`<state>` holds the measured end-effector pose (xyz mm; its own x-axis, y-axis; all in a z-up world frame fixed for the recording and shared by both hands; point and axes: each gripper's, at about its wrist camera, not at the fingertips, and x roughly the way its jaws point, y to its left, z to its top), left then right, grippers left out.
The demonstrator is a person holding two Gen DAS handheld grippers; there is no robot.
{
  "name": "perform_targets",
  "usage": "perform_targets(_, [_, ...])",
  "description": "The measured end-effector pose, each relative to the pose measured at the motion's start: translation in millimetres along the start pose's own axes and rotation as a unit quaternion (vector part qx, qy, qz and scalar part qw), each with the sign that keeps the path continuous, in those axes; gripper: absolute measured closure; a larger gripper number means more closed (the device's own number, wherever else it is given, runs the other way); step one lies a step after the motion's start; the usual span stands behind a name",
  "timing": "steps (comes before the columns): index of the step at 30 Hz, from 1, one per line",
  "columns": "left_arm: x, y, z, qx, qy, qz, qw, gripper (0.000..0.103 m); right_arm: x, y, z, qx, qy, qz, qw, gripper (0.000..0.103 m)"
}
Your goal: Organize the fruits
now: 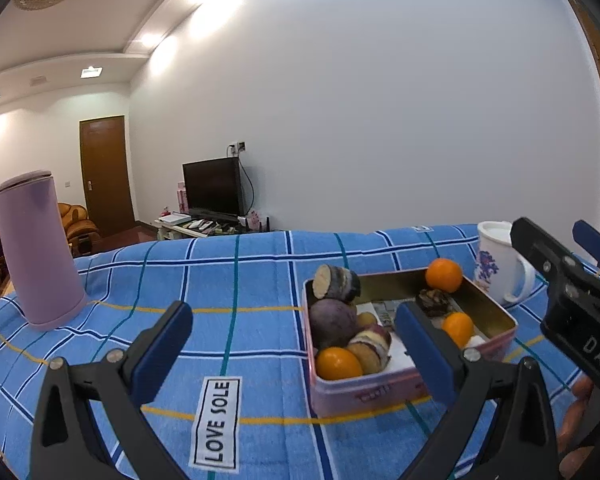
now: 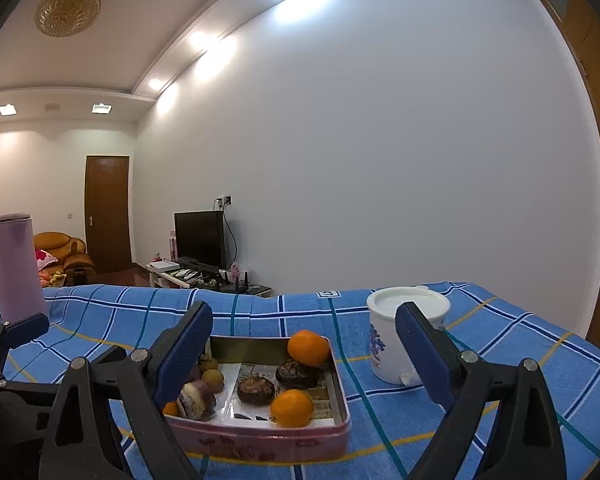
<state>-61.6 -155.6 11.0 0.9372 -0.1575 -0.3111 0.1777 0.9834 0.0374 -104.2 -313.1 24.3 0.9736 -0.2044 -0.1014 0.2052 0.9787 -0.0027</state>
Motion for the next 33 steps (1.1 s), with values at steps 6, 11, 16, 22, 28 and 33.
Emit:
perform_targets(6, [-6,2,-2,-0.004,-0.005,-0.005,1.0,0.0,-14,-6,-1,0.007,-0.011,-0.01,1.0,0.009])
perform_targets(11, [-7,0,-2,0.0,-0.007,-0.006,1.0,0.0,-24,-7,-1,0.008,-0.029,-0.021,0.999,0.009])
perform_targets(16, [-6,2,-2,-0.005,-0.002,-0.003,1.0,0.0,-19,-4,0,0.002,-0.015,-0.02,1.0,0.008])
perform_targets(22, [-7,1,-2,-0.001,-0.004,-0.003,1.0,0.0,-22,-2,0,0.0,-0.02,-0.022,1.0,0.008])
perform_targets(28, [-7,2,-2,-0.004,-0.003,-0.002,1.0,0.0,-22,-2,1,0.0,-0.019,-0.022,1.0,0.008])
perform_targets(33, [-7,2,-2,-0.001,-0.003,-0.001,1.0,0.0,-23,-2,2,-0.002,-0.02,-0.022,1.0,0.008])
